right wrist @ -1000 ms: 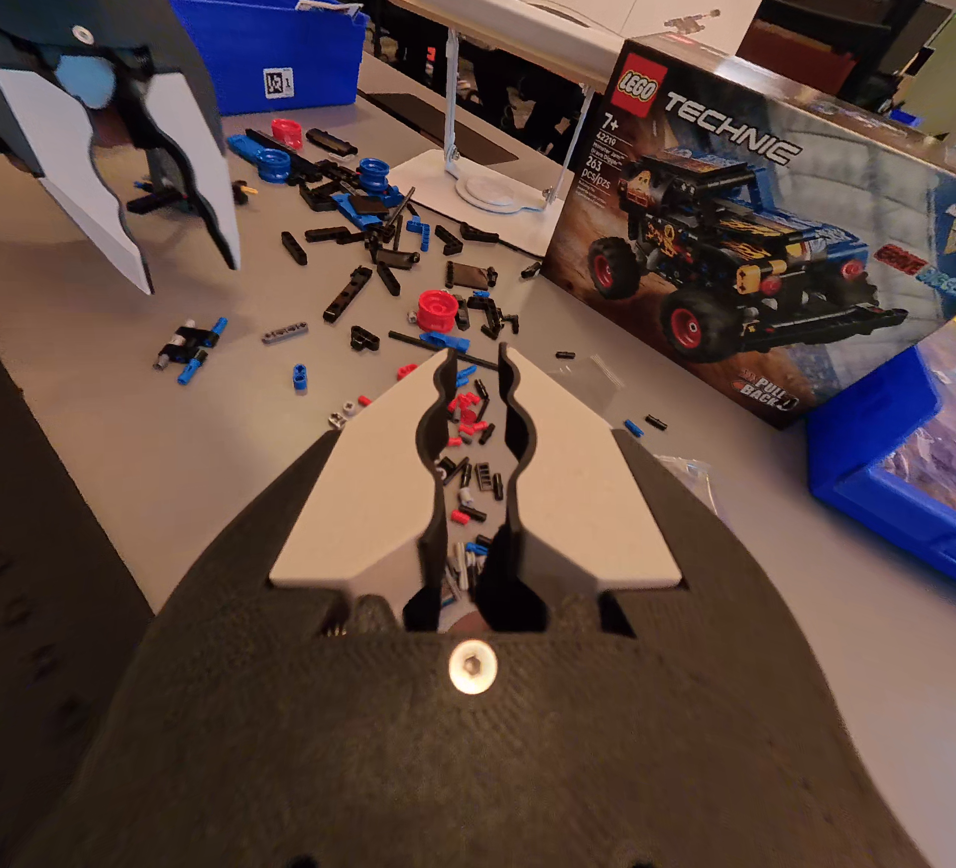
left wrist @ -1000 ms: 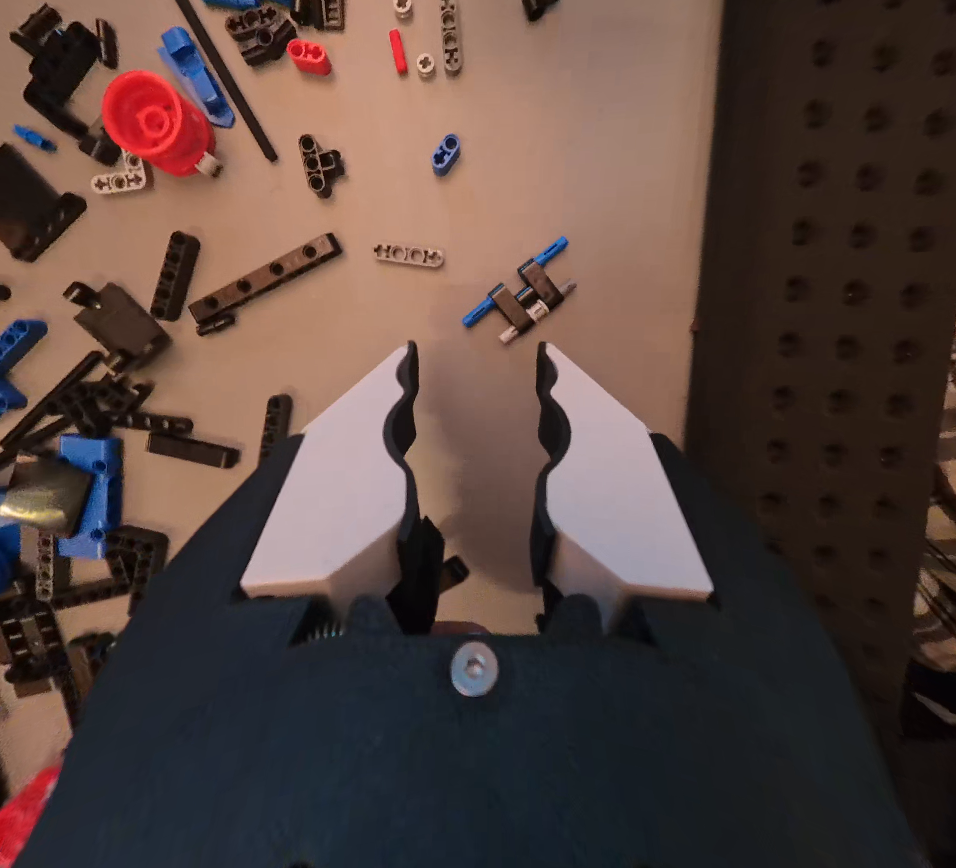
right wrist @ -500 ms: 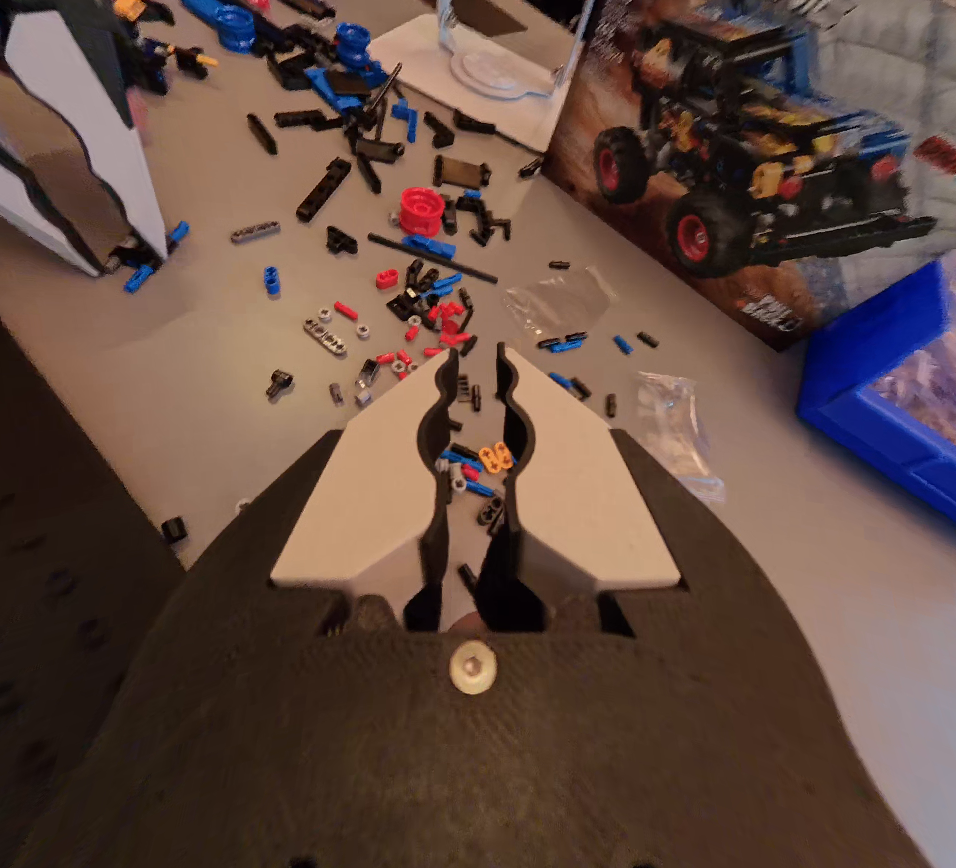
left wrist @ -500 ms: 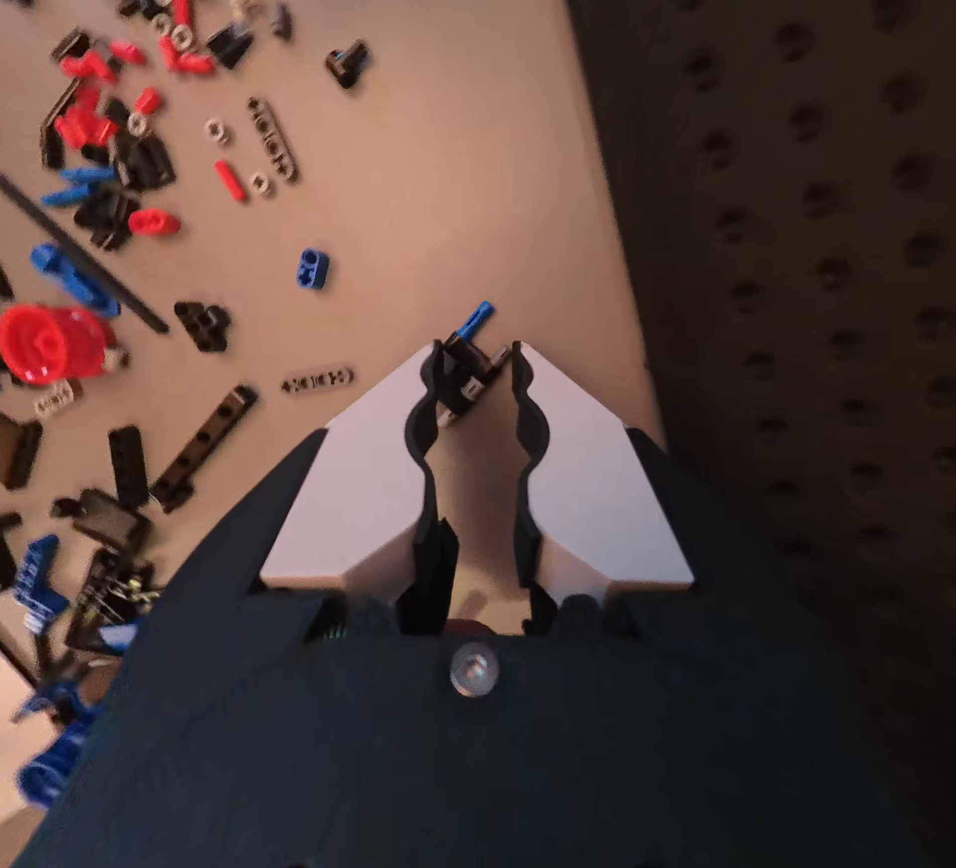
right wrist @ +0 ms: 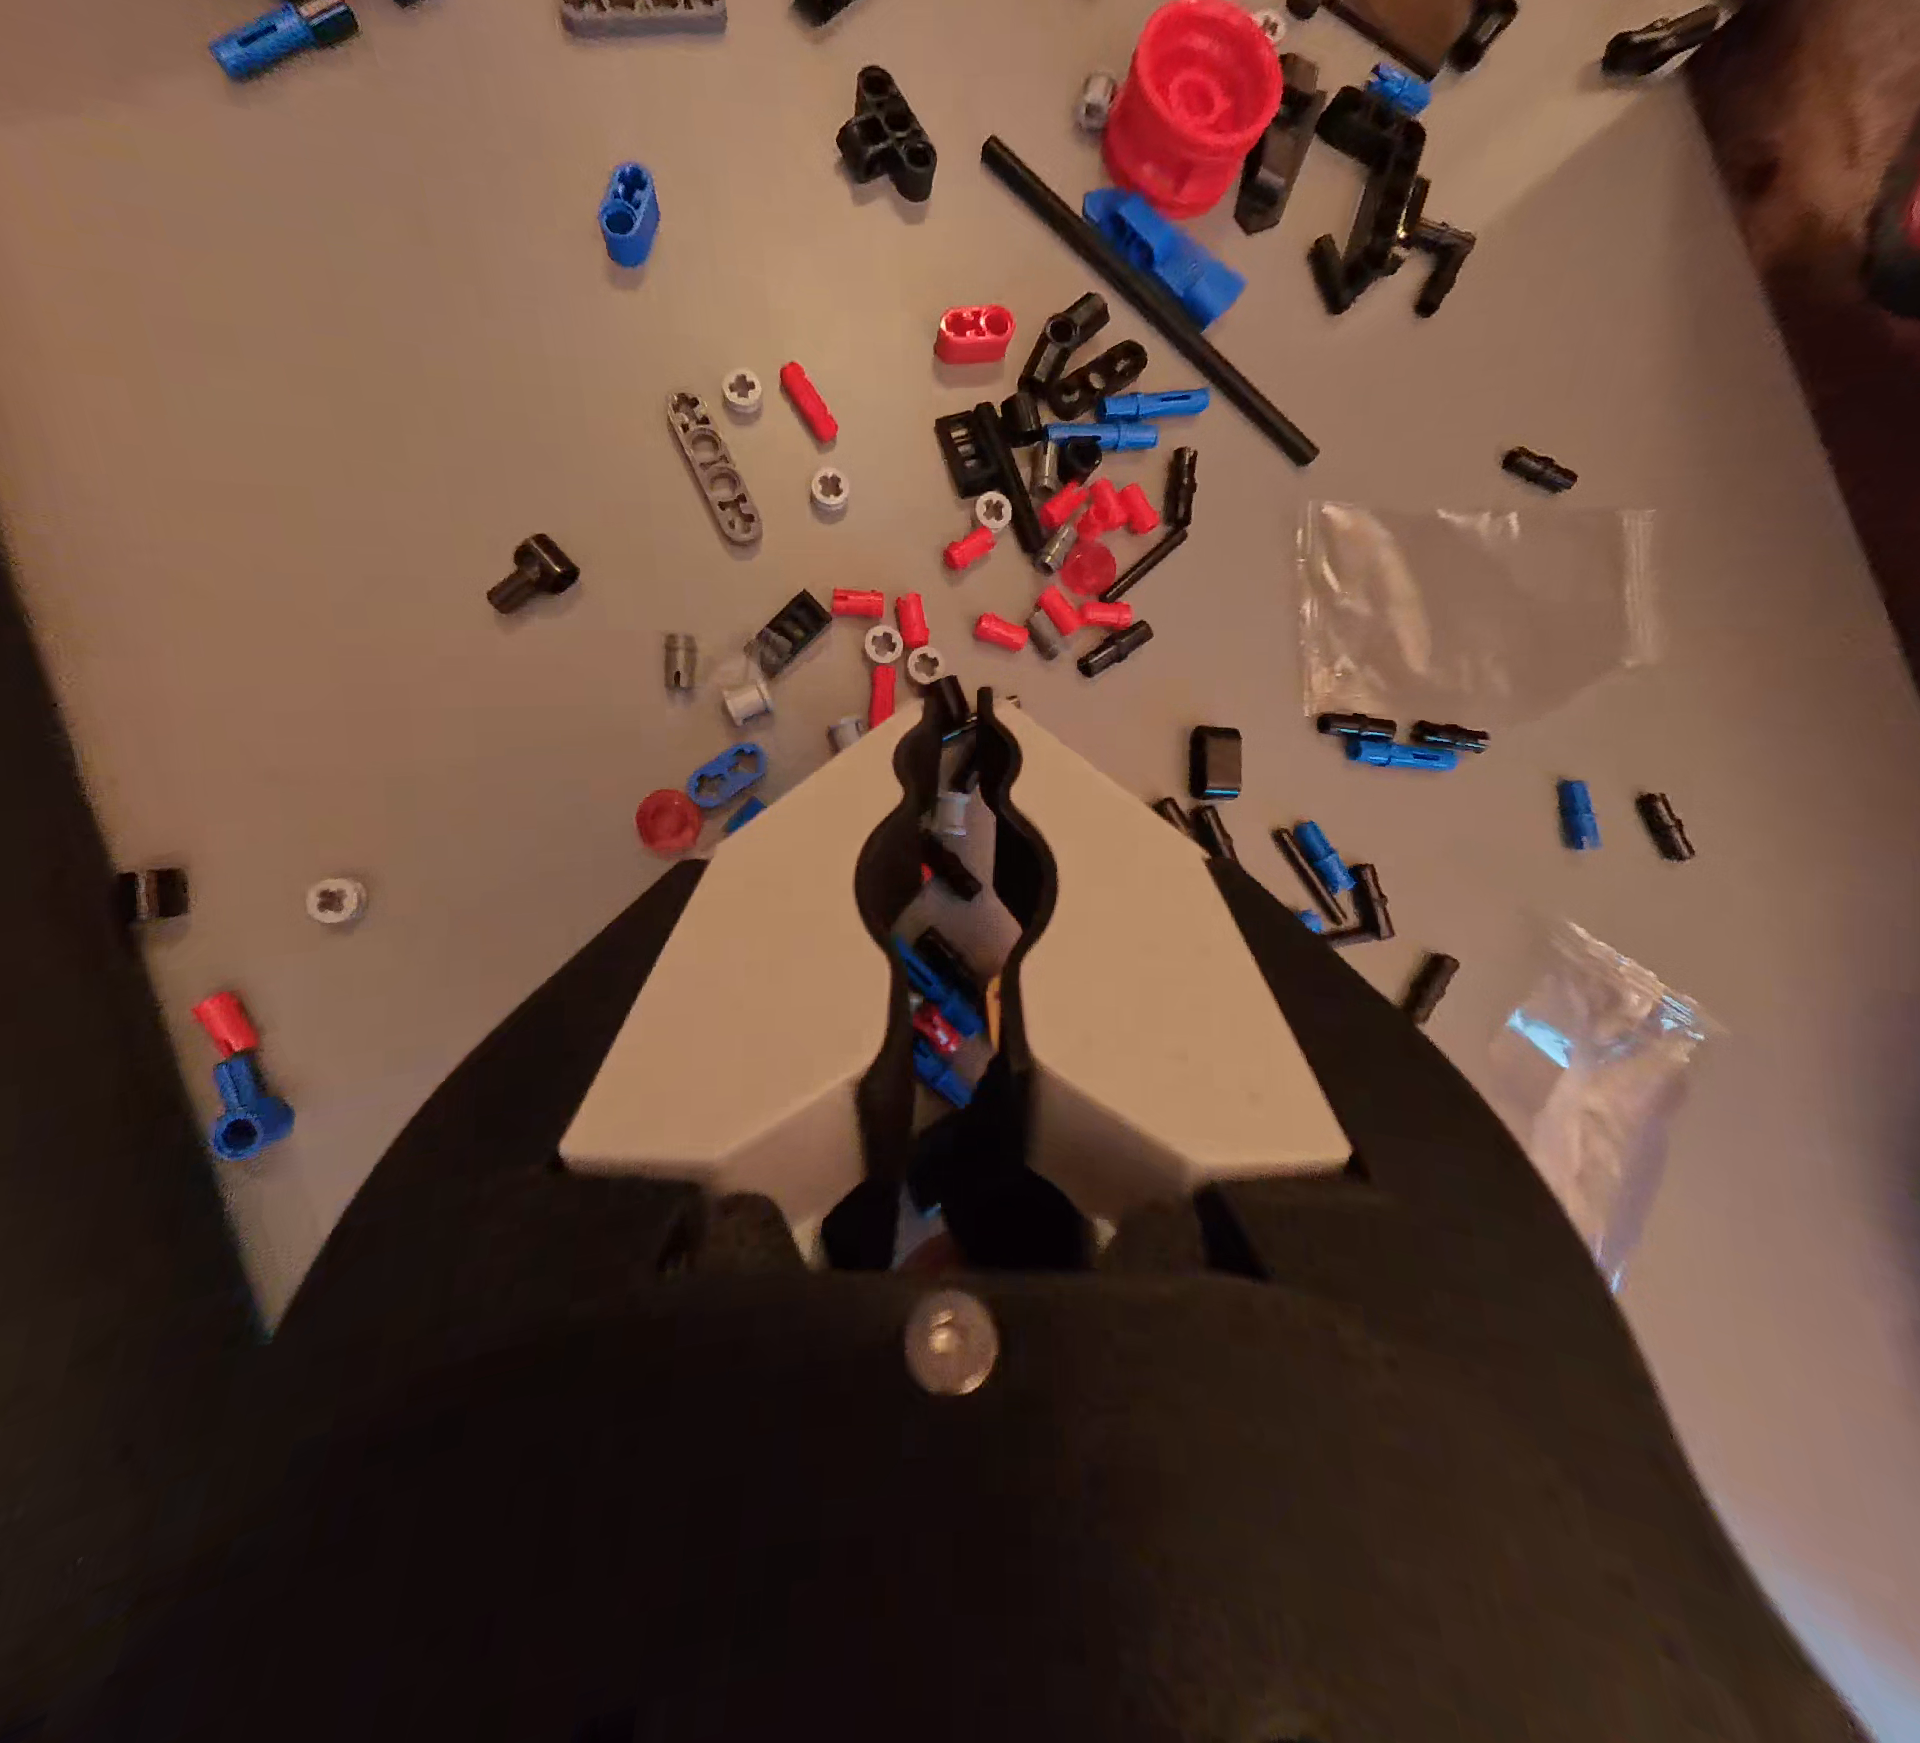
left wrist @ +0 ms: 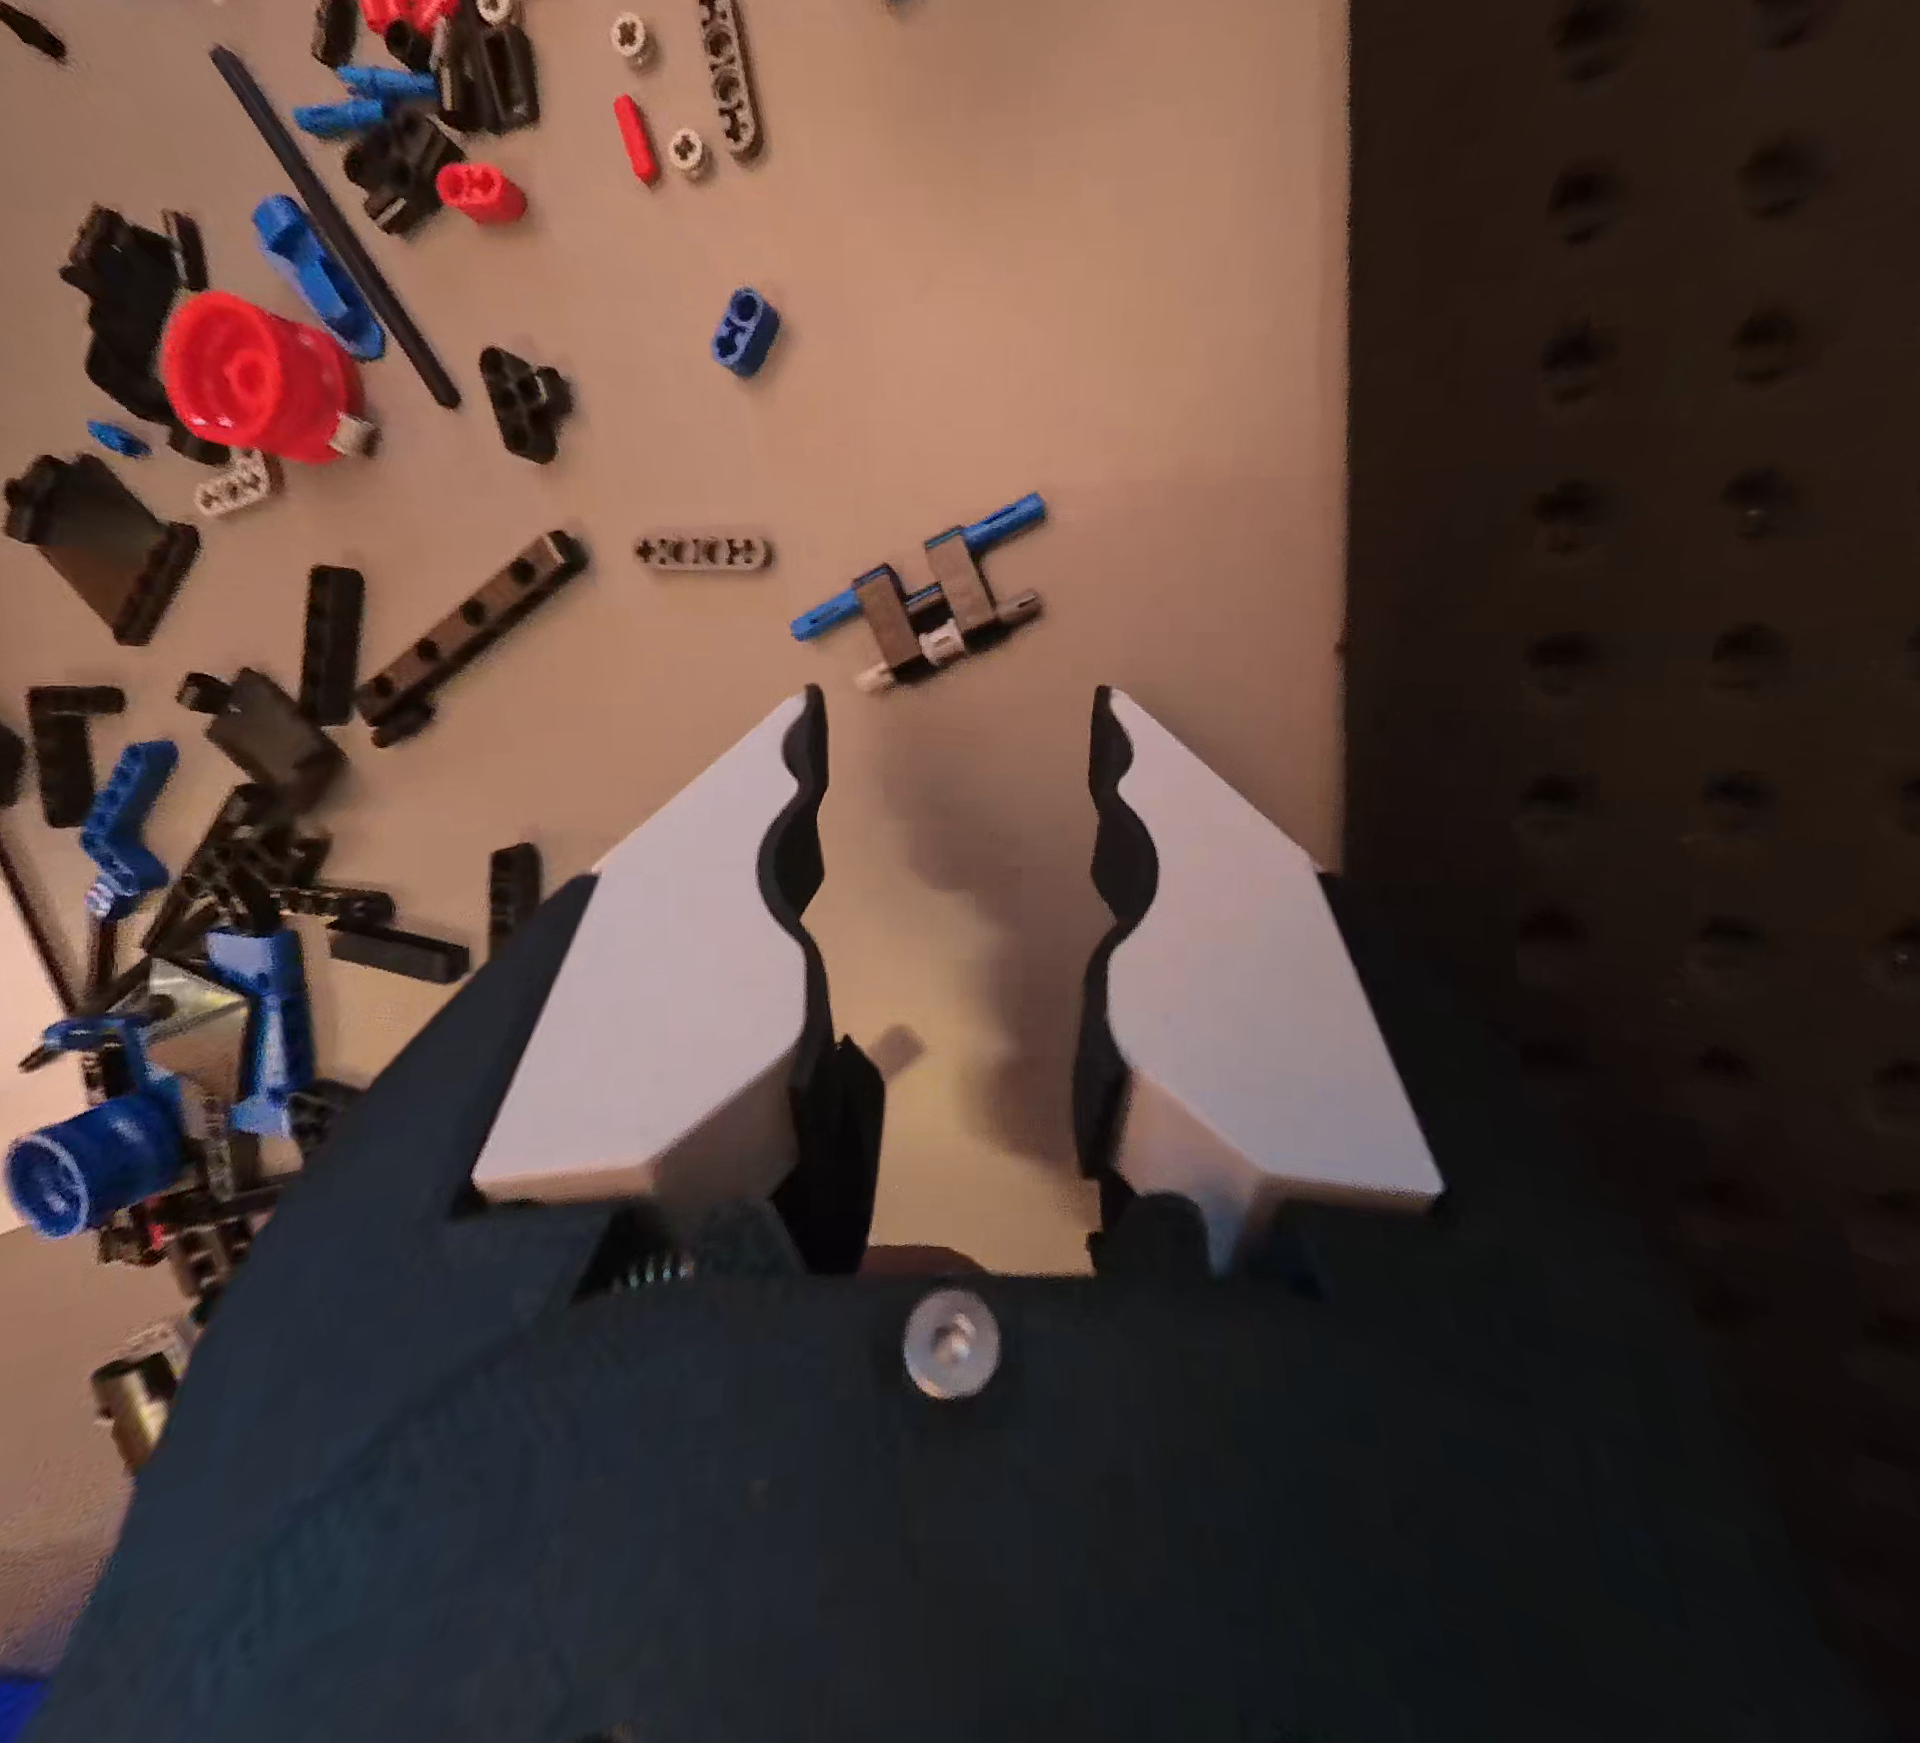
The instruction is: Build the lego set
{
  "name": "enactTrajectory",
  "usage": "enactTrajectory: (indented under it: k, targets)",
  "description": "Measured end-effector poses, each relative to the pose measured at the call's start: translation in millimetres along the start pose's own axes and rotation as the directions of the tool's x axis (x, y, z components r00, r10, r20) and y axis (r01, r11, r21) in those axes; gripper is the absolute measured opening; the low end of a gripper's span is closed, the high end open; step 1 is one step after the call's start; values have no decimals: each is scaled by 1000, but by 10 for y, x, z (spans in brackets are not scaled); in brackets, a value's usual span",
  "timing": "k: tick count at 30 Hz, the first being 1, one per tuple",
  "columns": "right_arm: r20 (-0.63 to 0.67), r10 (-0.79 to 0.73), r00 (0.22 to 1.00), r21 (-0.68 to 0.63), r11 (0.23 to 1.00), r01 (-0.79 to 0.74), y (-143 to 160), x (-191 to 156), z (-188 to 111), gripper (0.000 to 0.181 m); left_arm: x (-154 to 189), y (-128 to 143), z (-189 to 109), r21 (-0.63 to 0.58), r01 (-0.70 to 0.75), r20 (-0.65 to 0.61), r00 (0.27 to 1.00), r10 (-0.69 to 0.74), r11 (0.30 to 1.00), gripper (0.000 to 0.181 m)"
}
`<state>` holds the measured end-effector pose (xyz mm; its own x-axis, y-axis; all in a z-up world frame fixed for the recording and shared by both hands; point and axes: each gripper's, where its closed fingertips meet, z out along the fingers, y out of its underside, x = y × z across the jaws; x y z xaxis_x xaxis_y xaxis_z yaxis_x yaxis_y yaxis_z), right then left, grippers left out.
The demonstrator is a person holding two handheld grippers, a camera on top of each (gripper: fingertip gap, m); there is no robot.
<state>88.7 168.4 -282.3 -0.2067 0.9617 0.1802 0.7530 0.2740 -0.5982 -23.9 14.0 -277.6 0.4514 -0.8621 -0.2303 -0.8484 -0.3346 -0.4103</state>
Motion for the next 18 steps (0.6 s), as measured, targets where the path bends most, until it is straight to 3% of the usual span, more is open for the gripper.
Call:
enactTrajectory:
  k: [18]
  targets:
    - [146, -2, 989, -17, 1000, 5, -15, 10, 61, 4, 35, -18, 19, 41, 17, 8, 1000, -17, 999, 47]
